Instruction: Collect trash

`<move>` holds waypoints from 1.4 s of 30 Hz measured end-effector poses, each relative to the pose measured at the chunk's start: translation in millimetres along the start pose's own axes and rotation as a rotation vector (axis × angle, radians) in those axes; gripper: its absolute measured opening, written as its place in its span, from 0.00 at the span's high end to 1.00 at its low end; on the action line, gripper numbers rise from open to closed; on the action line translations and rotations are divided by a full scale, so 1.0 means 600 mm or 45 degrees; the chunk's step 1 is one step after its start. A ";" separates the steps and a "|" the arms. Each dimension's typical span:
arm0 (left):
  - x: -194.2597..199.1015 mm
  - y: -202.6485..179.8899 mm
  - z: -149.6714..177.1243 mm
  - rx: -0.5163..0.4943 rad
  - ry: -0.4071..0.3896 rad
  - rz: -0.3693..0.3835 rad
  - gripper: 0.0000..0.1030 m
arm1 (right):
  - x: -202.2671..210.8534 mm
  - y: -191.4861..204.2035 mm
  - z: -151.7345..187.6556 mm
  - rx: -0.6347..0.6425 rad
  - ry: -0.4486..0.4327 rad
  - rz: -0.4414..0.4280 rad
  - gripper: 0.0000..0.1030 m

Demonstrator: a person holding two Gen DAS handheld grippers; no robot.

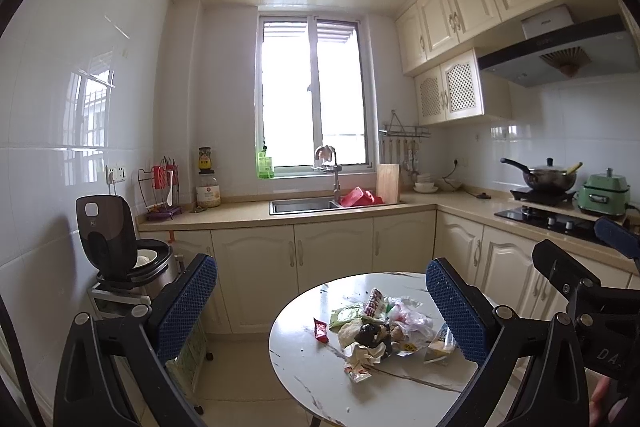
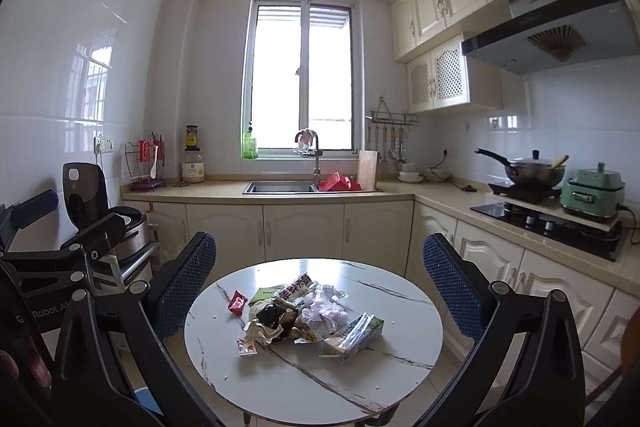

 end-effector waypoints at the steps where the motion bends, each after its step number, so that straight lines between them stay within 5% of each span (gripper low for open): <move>1: 0.001 -0.001 -0.001 0.000 0.000 0.000 0.01 | 0.000 -0.001 0.000 -0.001 0.002 0.002 0.00; 42: 0.001 -0.014 -0.002 -0.016 -0.007 0.015 0.01 | -0.001 -0.017 -0.004 -0.024 -0.006 0.026 0.00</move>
Point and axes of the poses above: each gripper's, at about its wrist camera, not at the fingertips, and x roughly against the way its jaws point, y to its left, z to its underside, the point moved 8 cm from there along -x, roughly the way its jaws point, and after that the axes turned 12 degrees about z, right-handed, at the moved point
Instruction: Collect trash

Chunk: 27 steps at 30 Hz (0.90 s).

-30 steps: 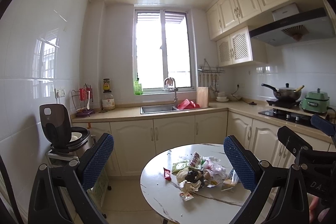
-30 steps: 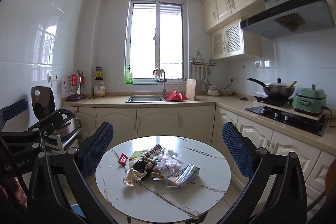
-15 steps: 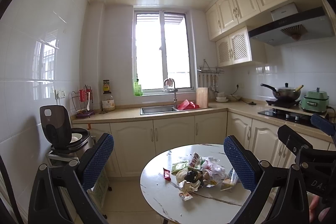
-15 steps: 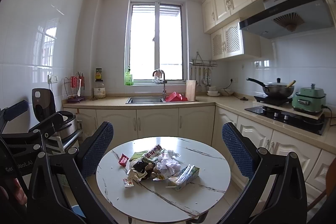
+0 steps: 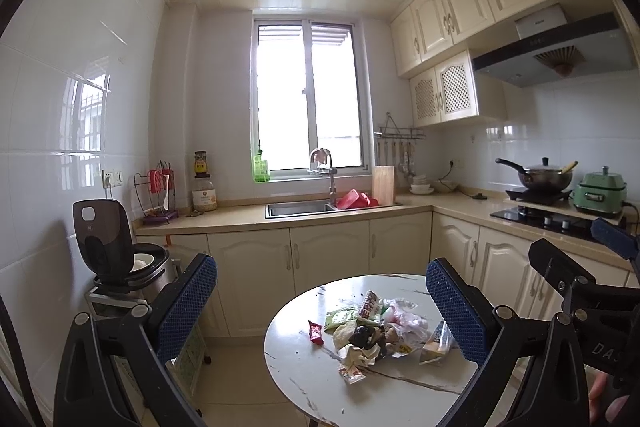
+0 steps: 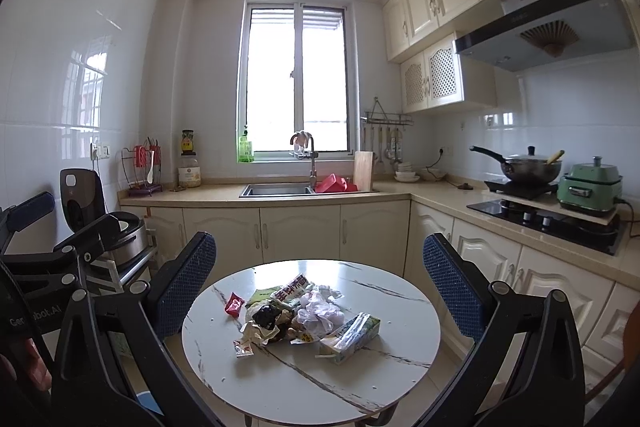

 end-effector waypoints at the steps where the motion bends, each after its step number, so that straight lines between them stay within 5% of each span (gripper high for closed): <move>1: -0.003 0.000 0.000 -0.001 0.001 0.000 0.01 | 0.003 0.000 0.000 0.000 -0.004 0.000 0.00; 18: -0.086 0.013 0.006 0.007 0.060 0.007 0.01 | -0.062 -0.020 0.011 -0.004 -0.003 0.051 0.00; 27: -0.219 0.087 0.063 0.098 0.241 -0.034 0.01 | -0.175 -0.054 0.110 -0.015 0.206 0.111 0.00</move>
Point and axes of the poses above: each gripper's, at about its wrist camera, not at the fingertips, and x roughly against the way its jaws point, y to its left, z to its underside, the point moved 8 cm from there along -x, roughly the way its jaws point, and after that the axes turned 12 degrees about z, right-handed, at the moved point
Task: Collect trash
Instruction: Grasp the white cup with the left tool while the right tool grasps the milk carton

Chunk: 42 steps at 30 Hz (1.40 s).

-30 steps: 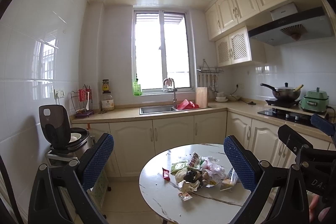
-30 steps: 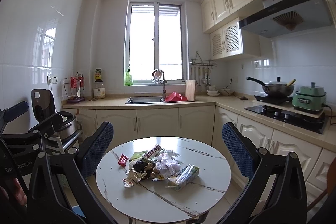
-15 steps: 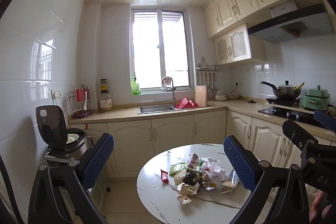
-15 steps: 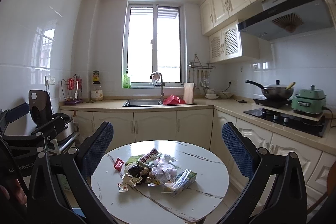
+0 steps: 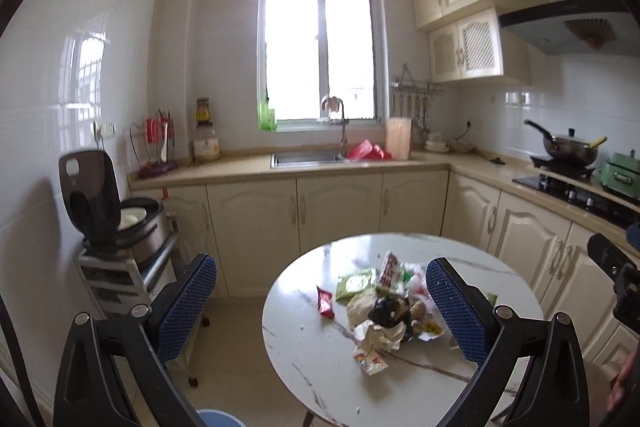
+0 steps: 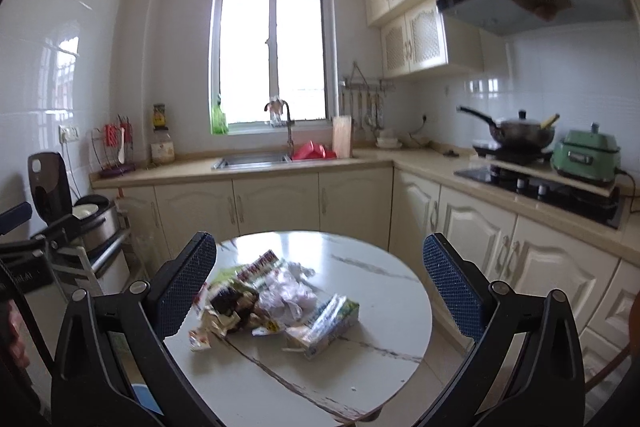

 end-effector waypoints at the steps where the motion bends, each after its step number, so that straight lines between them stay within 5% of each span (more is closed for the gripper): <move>1: -0.029 0.007 0.016 0.010 0.053 0.003 0.01 | -0.020 -0.002 0.018 0.001 0.039 0.004 0.00; 10: -0.251 0.018 0.125 0.078 0.438 0.039 0.01 | -0.171 -0.013 0.177 0.007 0.381 0.002 0.00; 16: -0.351 0.019 0.175 0.059 0.582 -0.003 0.01 | -0.237 -0.018 0.257 0.011 0.550 -0.020 0.00; 20: -0.391 0.027 0.178 0.007 0.608 -0.064 0.08 | -0.265 -0.021 0.284 -0.013 0.637 -0.032 0.00; 26: -0.426 0.040 0.172 0.101 0.631 0.093 0.43 | -0.287 0.003 0.288 -0.071 0.693 -0.129 0.00; 30: -0.426 0.055 0.163 0.109 0.608 0.163 0.77 | -0.301 0.024 0.272 -0.079 0.682 -0.114 0.00; 32: -0.425 0.065 0.164 0.128 0.606 0.205 0.79 | -0.324 0.027 0.274 -0.055 0.699 -0.039 0.00; 42: -0.385 0.107 0.188 0.166 0.582 0.310 0.81 | -0.369 0.035 0.271 -0.093 0.823 -0.015 0.00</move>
Point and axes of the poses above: each gripper's, at about its wrist camera, not at the fingertips, and x roughly against the way its jaws point, y to its left, z to its underside, the point moved 8 cm from there along -x, roughly the way its jaws point, and after that the axes turned 12 degrees about z, right-handed, at the moved point
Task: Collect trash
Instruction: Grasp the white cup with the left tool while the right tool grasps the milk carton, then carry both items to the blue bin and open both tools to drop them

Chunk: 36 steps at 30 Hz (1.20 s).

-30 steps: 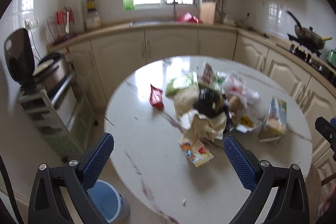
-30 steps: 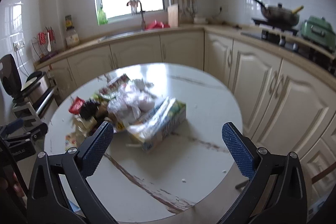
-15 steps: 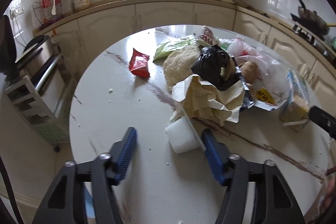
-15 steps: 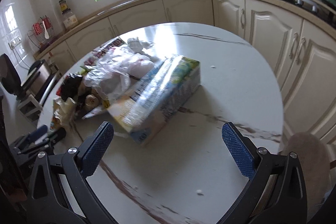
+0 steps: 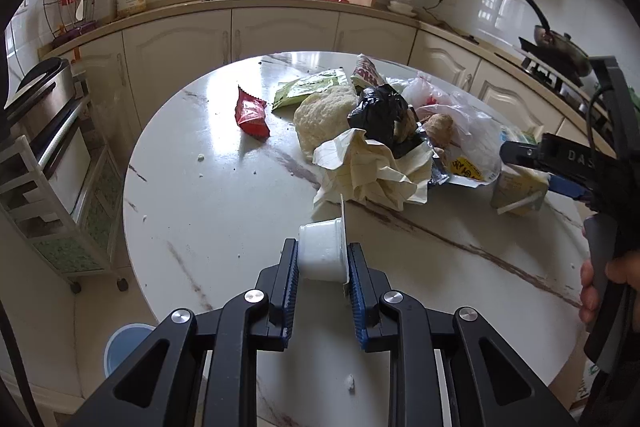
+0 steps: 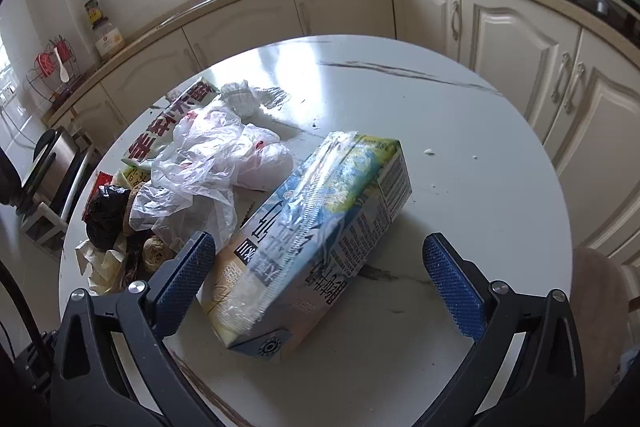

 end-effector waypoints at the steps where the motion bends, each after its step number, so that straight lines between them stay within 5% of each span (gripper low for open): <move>1: 0.002 0.000 0.003 0.001 0.003 0.010 0.81 | 0.002 0.001 0.001 -0.009 0.006 -0.005 0.00; 7: 0.034 -0.015 0.016 0.002 -0.002 0.016 0.82 | -0.017 -0.007 0.016 0.034 0.030 0.035 0.07; 11: 0.053 -0.028 0.022 -0.017 -0.016 0.043 0.82 | -0.007 -0.044 0.022 0.006 0.004 0.016 0.53; 12: 0.055 -0.032 0.022 -0.016 -0.018 0.050 0.82 | -0.005 -0.050 0.025 0.015 -0.002 -0.002 0.55; 19: 0.085 -0.049 0.028 0.008 -0.033 0.128 0.82 | 0.034 -0.069 0.049 -0.012 -0.049 -0.111 0.56; 25: 0.134 -0.054 0.028 0.035 -0.074 0.169 0.82 | 0.094 -0.022 0.058 0.036 -0.084 -0.214 0.56; 36: 0.278 0.082 0.080 0.138 -0.186 0.031 0.82 | 0.222 0.310 0.123 0.447 -0.111 -0.564 0.56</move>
Point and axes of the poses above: each gripper's, at about its wrist camera, not at the fingertips, and x roughly against the way its jaws point, y to its left, z to its underside, the point moved 8 cm from there along -x, roughly the way its jaws point, and after that the axes turned 12 degrees about z, right-handed, at the moved point
